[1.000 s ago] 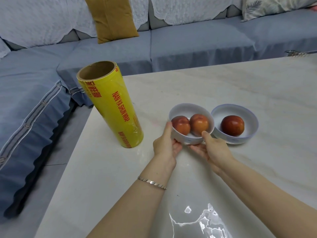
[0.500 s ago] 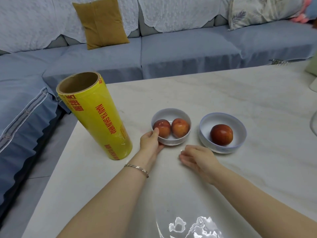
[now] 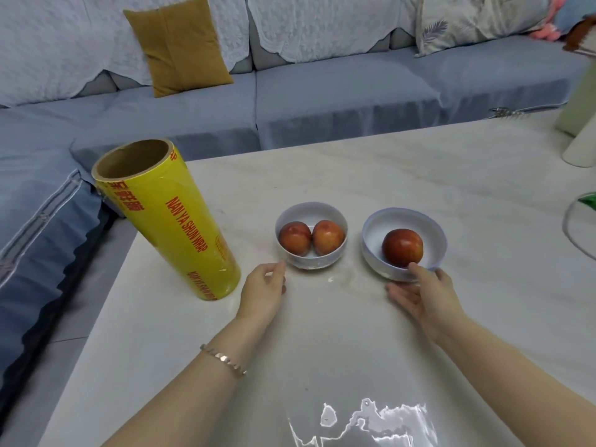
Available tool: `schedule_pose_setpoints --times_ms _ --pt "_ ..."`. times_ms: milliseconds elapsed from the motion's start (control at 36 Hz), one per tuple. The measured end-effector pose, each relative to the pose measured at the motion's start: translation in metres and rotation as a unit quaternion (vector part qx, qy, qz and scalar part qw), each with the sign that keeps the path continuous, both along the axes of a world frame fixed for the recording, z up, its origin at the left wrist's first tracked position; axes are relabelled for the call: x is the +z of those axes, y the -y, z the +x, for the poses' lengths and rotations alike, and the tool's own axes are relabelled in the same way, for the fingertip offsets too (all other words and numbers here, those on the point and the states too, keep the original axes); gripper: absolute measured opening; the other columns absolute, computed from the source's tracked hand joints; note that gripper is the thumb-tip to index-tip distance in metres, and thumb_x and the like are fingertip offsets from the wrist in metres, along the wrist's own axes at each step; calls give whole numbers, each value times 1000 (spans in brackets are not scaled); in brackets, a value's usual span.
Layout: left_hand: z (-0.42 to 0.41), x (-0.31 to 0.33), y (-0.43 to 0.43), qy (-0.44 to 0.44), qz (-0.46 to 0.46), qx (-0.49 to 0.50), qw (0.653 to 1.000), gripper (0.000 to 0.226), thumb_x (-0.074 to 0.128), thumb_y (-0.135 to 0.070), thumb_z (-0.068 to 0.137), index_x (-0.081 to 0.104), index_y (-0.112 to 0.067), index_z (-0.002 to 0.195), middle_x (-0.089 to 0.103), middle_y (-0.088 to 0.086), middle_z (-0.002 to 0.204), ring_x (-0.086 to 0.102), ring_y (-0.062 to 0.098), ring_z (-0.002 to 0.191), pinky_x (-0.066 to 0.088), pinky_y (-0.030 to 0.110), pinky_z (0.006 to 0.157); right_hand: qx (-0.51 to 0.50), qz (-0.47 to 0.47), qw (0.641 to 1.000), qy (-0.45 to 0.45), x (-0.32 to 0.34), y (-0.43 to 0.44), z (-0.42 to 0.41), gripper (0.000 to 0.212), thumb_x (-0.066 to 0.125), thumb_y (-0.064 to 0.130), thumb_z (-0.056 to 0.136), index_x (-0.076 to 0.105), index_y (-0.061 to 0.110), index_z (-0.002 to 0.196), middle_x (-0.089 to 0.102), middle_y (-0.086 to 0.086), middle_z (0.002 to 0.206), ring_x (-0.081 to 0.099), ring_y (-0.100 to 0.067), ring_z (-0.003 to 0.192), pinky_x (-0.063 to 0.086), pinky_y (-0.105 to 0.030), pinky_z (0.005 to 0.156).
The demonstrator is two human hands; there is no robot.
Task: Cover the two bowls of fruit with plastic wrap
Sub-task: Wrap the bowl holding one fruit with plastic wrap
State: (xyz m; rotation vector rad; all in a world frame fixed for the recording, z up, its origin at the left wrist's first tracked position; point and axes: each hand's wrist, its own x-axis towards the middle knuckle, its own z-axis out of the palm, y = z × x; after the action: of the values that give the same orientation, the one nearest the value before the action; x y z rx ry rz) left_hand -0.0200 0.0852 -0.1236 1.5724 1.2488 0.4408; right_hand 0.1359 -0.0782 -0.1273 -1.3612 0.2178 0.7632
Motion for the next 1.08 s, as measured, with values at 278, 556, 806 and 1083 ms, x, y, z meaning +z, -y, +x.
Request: schedule_pose_setpoints --times_ms 278,556,806,1083 --pt "-56 -7 -2 -15 21 20 999 20 53 -14 90 58 -21 109 64 8 108 61 24 98 49 40 94 22 -35 998 43 3 30 -17 34 43 5 86 43 6 120 58 -17 105 68 -23 62 57 -37 77" --pt "-68 2 -19 -23 31 165 986 72 71 -24 80 27 -6 134 40 18 137 50 34 110 38 32 80 220 -92 969 66 8 47 -68 22 44 3 87 52 7 108 65 -24 80 66 -36 64 60 -38 64" --pt "-67 14 -51 60 111 173 977 118 84 -31 65 0 -28 148 23 4 152 36 27 134 34 42 108 333 -166 925 74 16 37 -78 34 46 8 85 44 14 119 70 -23 77 69 -37 71 57 -44 77" --pt "-62 33 -43 65 153 162 973 97 85 -39 60 28 -20 137 42 6 134 50 26 114 46 39 94 314 -250 770 497 52 14 -82 45 61 16 83 50 14 126 51 -4 120 44 -21 119 34 -30 101"
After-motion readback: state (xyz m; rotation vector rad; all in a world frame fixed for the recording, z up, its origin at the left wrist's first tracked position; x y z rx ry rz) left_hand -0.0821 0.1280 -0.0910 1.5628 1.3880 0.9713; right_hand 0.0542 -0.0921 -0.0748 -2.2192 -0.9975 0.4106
